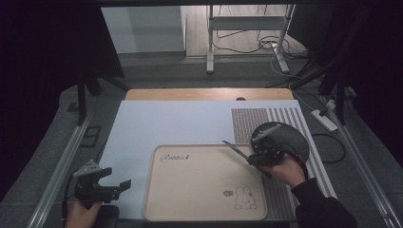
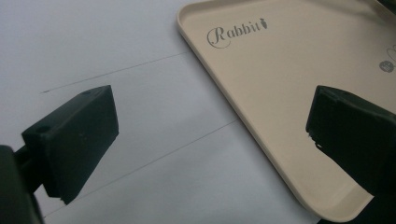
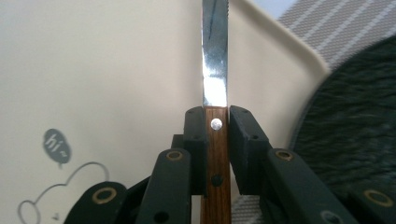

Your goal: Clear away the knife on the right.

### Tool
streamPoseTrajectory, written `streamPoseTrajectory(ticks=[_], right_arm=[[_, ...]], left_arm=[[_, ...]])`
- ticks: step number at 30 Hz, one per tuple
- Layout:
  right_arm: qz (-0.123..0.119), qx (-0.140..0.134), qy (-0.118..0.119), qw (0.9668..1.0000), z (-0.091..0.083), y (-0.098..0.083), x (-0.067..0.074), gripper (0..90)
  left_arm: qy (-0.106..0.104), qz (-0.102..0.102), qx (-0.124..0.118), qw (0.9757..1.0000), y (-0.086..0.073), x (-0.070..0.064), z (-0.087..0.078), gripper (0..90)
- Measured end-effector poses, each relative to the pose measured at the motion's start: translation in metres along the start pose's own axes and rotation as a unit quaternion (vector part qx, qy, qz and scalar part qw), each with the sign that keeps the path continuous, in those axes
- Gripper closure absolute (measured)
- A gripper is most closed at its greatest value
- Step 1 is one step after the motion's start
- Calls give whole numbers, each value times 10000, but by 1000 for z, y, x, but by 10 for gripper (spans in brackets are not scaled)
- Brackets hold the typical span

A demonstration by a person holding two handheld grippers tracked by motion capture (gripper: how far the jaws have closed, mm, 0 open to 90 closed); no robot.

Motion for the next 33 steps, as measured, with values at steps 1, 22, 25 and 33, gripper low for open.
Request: streamPoseTrajectory(ticks=[1, 22, 25, 33], right_arm=[[-29, 0, -4, 10000, 0, 0, 4, 772], [-473, 393, 63, 9981, 28, -13, 55, 767], [-521, 482, 152, 9974, 31, -16, 58, 734], [-582, 136, 304, 9977, 16, 2, 65, 880]], left_arm=[[-1, 0, 0, 10000, 0, 0, 0, 25], [7, 0, 4, 10000, 0, 0, 0, 27], [10, 2, 5, 10000, 0, 0, 0, 27], [22, 7, 33, 10000, 0, 0, 0, 27]])
Point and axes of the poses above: each handheld gripper's, and its own axes: z roughly forward along the jaws, y roughly out of its top, x roughly to its left, the point moved 9 cm from there along z, roughly forward along the jaws, and after that the axes turned 4 degrees about x, right-handed, at the moved point
